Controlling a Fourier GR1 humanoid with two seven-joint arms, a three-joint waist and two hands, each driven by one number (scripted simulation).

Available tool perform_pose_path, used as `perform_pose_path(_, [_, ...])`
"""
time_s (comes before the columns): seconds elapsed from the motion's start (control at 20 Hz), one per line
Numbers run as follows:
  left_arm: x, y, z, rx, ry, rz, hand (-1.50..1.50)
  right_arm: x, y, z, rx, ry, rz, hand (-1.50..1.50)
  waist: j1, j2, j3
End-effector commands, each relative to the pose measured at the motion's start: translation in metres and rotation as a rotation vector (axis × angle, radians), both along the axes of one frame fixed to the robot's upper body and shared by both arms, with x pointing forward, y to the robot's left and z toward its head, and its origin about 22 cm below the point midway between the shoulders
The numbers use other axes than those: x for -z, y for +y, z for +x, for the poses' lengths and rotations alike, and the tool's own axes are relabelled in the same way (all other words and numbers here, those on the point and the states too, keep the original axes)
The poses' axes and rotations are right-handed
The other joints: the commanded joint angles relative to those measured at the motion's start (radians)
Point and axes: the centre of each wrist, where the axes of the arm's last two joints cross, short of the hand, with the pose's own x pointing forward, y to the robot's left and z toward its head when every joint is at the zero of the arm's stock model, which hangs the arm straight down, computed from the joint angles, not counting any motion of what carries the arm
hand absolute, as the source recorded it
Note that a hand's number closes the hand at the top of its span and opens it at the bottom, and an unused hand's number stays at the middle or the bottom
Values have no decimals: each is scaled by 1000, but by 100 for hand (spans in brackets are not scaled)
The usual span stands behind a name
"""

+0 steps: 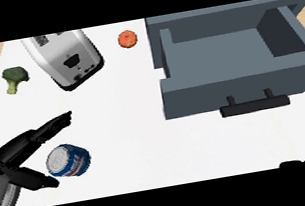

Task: Pick up the can, place it into the drawer and close the drawer

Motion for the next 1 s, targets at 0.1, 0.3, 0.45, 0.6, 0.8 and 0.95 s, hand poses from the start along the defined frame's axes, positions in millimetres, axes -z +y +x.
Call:
perform_pose_path(0.1, [22,1,3,133,58,-130,-150,-1,-2,6,0,-12,-15,-150,-2,2,0])
perform_pose_path(0.3, [32,6,3,105,53,-126,-150,-17,-1,1,-1,-12,-3,-150,-5,1,0])
perform_pose_path(0.45, [37,2,6,118,78,-132,-150,-2,4,-6,-13,-8,17,-150,-16,2,0])
perform_pose_path(0.6, [45,-5,2,146,71,-134,-150,-14,8,-4,-3,-17,6,-150,1,-1,1])
perform_pose_path(0.8, [52,-18,12,138,68,-122,-150,-19,2,3,-5,-10,-13,-150,-1,1,1])
perform_pose_path(0.95, [50,-15,12,142,66,-130,-150,-15,13,0,6,5,8,-150,10,-2,2])
